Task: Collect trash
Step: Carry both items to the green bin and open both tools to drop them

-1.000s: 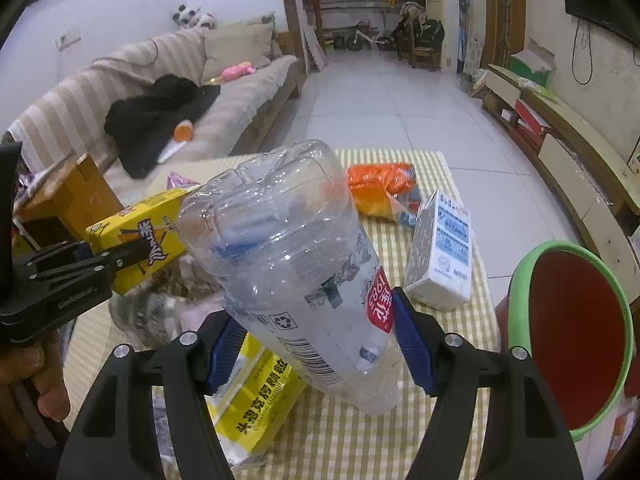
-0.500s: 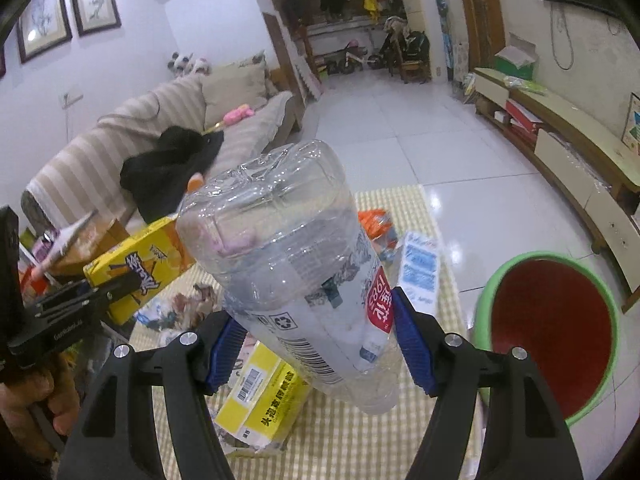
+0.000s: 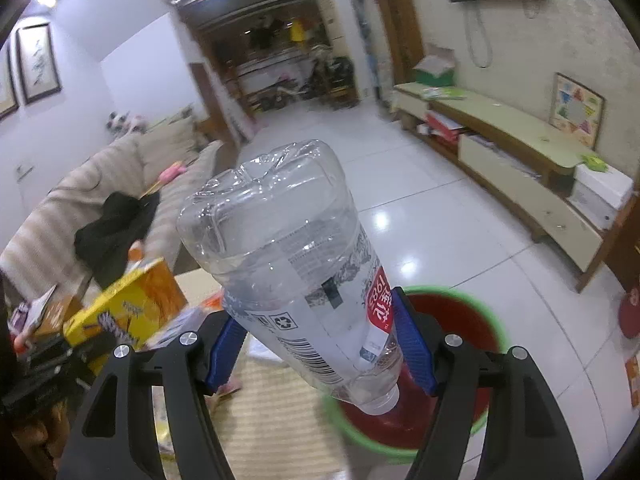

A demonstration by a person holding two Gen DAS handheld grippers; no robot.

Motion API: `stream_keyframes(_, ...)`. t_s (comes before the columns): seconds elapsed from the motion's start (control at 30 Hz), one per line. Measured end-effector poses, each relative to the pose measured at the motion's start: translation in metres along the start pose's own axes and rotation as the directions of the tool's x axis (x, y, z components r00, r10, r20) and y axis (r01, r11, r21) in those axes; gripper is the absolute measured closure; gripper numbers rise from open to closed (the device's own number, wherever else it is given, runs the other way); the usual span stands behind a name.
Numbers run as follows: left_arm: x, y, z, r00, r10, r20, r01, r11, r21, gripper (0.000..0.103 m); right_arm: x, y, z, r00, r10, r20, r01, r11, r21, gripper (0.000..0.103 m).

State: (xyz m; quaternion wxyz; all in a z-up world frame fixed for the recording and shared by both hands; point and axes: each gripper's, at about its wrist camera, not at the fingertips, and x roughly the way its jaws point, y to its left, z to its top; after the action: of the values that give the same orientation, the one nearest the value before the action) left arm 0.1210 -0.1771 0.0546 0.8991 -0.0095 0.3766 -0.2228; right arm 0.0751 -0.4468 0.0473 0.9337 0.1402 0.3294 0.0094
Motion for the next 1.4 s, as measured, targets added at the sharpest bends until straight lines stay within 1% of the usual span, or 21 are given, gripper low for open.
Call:
stream_keyframes(0.03,0.009,-0.012,0.002,0.999,-0.036,-0.012,0.036,0.999,0.004,0.067,-0.001,-0.009,0.002,1.000,-0.008,0.006,0.008,1.000,0.008,0.036)
stream_keyframes(0.2,0.038,-0.052,0.005,0.991,-0.114,-0.069,0.116,0.993,0.032,0.067,0.000,-0.055,-0.002,0.999,-0.047,0.014,0.046,0.995,0.089,0.036)
stream_keyframes(0.37,0.064,-0.087,0.000,0.981,-0.141,-0.130,0.152,0.985,0.080,0.067,0.002,-0.090,-0.014,0.998,-0.064,-0.014,0.065,0.984,0.167,0.036)
stream_keyframes(0.5,0.087,-0.108,-0.003,0.971,-0.159,-0.178,0.177,0.980,0.090,0.067,0.013,-0.098,-0.017,0.996,-0.075,-0.044,0.083,0.977,0.196,0.036)
stream_keyframes(0.6,0.099,-0.119,-0.006,0.967,-0.161,-0.198,0.183,0.978,0.097,0.067,0.021,-0.098,-0.017,0.996,-0.062,-0.067,0.076,0.972,0.224,0.036)
stream_keyframes(0.73,0.113,-0.124,-0.008,0.963,-0.152,-0.221,0.178,0.979,0.103,0.066,0.026,-0.095,-0.011,0.995,-0.075,-0.065,0.087,0.975,0.206,0.034)
stream_keyframes(0.77,0.114,-0.124,-0.008,0.964,-0.147,-0.224,0.173,0.980,0.102,0.064,0.028,-0.094,-0.010,0.994,-0.082,-0.068,0.094,0.976,0.199,0.034)
stream_keyframes(0.8,0.116,-0.123,-0.008,0.964,-0.146,-0.223,0.171,0.981,0.096,0.056,0.029,-0.093,-0.009,0.994,-0.091,-0.068,0.102,0.976,0.195,0.032)
stream_keyframes(0.83,0.117,-0.121,-0.007,0.965,-0.148,-0.219,0.171,0.981,0.091,0.051,0.030,-0.093,-0.007,0.993,-0.095,-0.069,0.107,0.975,0.193,0.031)
stream_keyframes(0.87,0.117,-0.119,-0.005,0.966,-0.148,-0.213,0.170,0.982,0.087,0.047,0.030,-0.093,-0.007,0.993,-0.093,-0.067,0.104,0.976,0.191,0.028)
stream_keyframes(0.97,0.116,-0.113,-0.004,0.971,-0.137,-0.196,0.154,0.985,0.079,0.028,0.028,-0.090,-0.005,0.992,-0.115,-0.049,0.121,0.978,0.172,0.017)
stream_keyframes(1.0,0.114,-0.109,-0.004,0.973,-0.135,-0.189,0.151,0.986,0.074,0.024,0.027,-0.088,-0.005,0.992,-0.120,-0.040,0.125,0.978,0.164,0.015)
stream_keyframes(1.07,0.110,-0.103,-0.004,0.975,-0.130,-0.179,0.144,0.987,0.069,0.019,0.025,-0.084,-0.003,0.992,-0.123,-0.030,0.126,0.980,0.153,0.014)
stream_keyframes(1.13,0.102,-0.096,-0.005,0.979,-0.118,-0.166,0.131,0.989,0.067,0.016,0.025,-0.081,-0.003,0.992,-0.121,-0.027,0.124,0.982,0.142,0.014)
stream_keyframes(1.2,0.094,-0.088,-0.006,0.982,-0.107,-0.157,0.118,0.991,0.061,0.010,0.026,-0.078,-0.002,0.993,-0.118,-0.027,0.120,0.984,0.134,0.014)
stream_keyframes(1.27,0.084,-0.080,-0.008,0.985,-0.091,-0.146,0.100,0.993,0.057,0.007,0.027,-0.071,-0.002,0.994,-0.107,-0.029,0.110,0.986,0.124,0.011)
stream_keyframes(1.3,0.080,-0.075,-0.010,0.987,-0.080,-0.141,0.089,0.994,0.058,0.006,0.027,-0.067,-0.003,0.995,-0.099,-0.029,0.102,0.988,0.118,0.008)
stream_keyframes(1.4,0.066,-0.058,-0.014,0.990,-0.054,-0.130,0.061,0.997,0.047,0.006,0.027,-0.055,-0.002,0.997,-0.073,-0.028,0.075,0.993,0.094,0.007)
